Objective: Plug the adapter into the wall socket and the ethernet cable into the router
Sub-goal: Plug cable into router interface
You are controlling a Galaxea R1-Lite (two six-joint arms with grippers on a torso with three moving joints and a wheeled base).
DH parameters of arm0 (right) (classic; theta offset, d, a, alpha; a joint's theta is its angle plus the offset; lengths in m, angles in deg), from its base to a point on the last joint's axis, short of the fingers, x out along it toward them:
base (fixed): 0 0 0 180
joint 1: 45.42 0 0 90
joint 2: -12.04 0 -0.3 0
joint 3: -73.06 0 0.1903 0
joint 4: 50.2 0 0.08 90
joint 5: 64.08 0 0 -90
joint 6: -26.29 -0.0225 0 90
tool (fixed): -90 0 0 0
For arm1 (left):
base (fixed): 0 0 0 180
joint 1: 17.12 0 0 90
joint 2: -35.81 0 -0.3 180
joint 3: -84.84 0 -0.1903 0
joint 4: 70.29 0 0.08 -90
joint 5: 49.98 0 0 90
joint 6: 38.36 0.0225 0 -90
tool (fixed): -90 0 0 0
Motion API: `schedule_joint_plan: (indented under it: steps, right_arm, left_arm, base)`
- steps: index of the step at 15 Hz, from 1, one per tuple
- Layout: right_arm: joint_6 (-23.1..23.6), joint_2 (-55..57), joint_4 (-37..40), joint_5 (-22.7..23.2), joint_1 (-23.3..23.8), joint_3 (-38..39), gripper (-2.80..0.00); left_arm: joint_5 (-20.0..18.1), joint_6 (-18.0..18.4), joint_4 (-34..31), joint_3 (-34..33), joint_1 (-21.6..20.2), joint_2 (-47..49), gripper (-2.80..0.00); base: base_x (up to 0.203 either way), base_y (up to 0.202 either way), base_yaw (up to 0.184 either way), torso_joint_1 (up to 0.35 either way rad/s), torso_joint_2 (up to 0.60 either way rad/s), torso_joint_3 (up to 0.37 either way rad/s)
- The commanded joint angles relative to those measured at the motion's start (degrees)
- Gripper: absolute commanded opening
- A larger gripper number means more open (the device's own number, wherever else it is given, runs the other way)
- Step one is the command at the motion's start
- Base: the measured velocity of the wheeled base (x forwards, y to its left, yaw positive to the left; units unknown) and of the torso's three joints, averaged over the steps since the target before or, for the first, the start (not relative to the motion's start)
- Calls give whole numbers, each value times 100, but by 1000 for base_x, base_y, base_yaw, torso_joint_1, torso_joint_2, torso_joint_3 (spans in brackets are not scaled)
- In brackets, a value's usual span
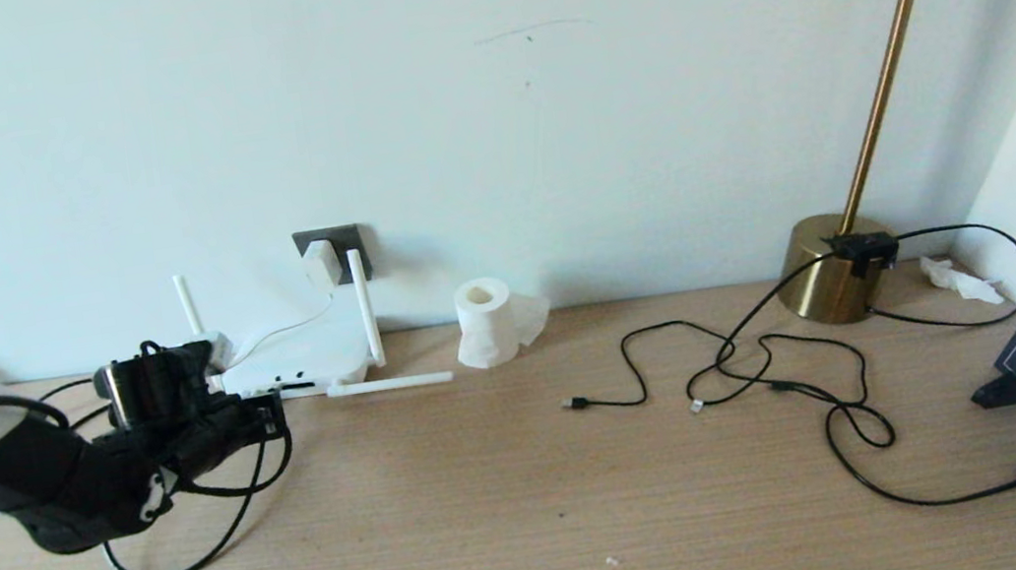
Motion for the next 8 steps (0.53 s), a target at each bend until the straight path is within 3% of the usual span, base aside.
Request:
schedule_joint_plan:
  steps: [1, 8]
  right_arm:
    - [-1, 9, 7, -2, -1, -2, 0]
    - [-1, 9, 7, -2, -1, 5, 0]
  left_arm:
    - [-1, 2, 26, 1, -4, 14, -280]
    - [-1, 2, 61, -25, -13, 69, -280]
  base:
    - [0, 0, 0, 0, 0, 0]
    - [0, 0, 0, 0, 0, 0]
